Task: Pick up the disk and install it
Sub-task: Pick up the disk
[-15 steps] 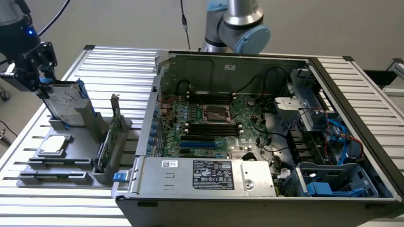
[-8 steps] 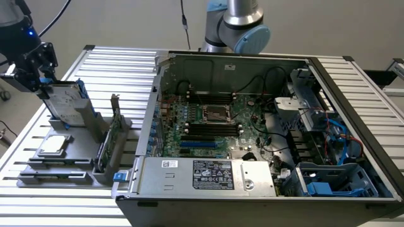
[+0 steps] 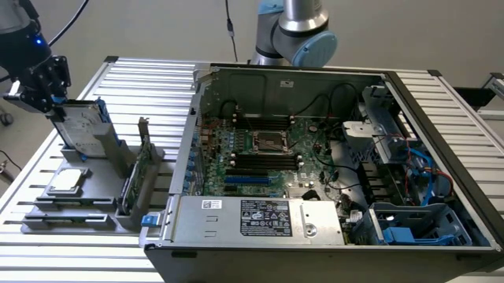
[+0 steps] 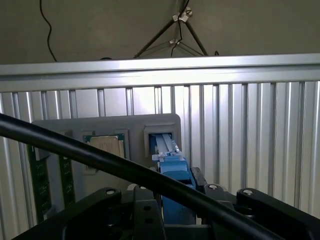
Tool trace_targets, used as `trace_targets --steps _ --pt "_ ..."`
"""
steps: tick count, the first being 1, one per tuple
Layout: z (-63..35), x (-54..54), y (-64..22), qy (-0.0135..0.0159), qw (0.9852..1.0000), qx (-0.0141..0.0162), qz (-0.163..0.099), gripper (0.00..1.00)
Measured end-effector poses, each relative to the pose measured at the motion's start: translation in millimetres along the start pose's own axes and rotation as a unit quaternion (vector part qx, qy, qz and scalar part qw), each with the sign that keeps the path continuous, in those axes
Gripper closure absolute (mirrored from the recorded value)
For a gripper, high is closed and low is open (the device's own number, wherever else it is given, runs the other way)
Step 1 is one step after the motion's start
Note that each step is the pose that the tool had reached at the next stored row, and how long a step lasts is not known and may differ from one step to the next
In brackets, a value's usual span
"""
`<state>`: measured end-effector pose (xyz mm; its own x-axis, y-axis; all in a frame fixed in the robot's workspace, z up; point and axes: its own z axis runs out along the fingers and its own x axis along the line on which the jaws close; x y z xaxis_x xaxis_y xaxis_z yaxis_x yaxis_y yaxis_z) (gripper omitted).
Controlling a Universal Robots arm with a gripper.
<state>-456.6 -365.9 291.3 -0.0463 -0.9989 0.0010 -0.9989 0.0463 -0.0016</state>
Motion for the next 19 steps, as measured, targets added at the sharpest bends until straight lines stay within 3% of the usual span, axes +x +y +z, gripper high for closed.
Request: trace_targets --steps 4,19 --pt "0.0 1.0 -0.1 -0.0008 1.0 -0.0001 0.0 0.67" --pt "0.8 8.0 -0.4 -0.0023 1.0 -0.0002 0.001 0.67"
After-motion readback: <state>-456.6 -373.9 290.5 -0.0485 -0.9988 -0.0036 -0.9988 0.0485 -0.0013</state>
